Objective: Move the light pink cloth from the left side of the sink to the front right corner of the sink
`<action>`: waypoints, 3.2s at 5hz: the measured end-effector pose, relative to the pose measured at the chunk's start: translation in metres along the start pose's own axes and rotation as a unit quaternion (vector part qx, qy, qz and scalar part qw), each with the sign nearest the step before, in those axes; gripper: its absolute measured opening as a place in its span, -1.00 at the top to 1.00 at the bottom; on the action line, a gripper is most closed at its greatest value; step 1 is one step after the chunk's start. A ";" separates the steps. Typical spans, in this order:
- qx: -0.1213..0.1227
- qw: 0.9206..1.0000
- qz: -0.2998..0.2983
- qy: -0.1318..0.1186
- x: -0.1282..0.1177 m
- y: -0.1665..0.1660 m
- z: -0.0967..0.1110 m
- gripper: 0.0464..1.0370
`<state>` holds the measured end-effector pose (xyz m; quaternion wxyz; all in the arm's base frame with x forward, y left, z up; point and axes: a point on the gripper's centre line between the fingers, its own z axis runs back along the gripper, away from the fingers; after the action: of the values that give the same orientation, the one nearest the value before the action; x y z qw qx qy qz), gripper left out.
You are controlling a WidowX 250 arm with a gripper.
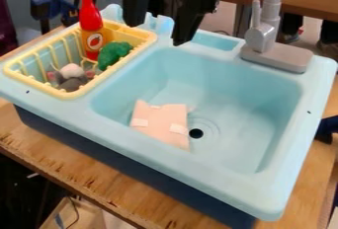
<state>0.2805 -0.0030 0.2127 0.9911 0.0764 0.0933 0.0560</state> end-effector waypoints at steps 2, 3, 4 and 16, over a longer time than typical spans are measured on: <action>-0.006 0.999 -0.026 0.020 0.003 -0.007 -0.024 -0.93; -0.008 0.998 -0.048 0.027 0.002 -0.009 -0.039 -0.93; -0.001 0.998 -0.040 0.055 0.004 -0.002 -0.061 -0.93; -0.180 0.970 -0.159 0.030 0.005 -0.055 -0.125 -0.93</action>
<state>0.2663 -0.0385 0.0819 0.9815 -0.1205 0.1225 -0.0840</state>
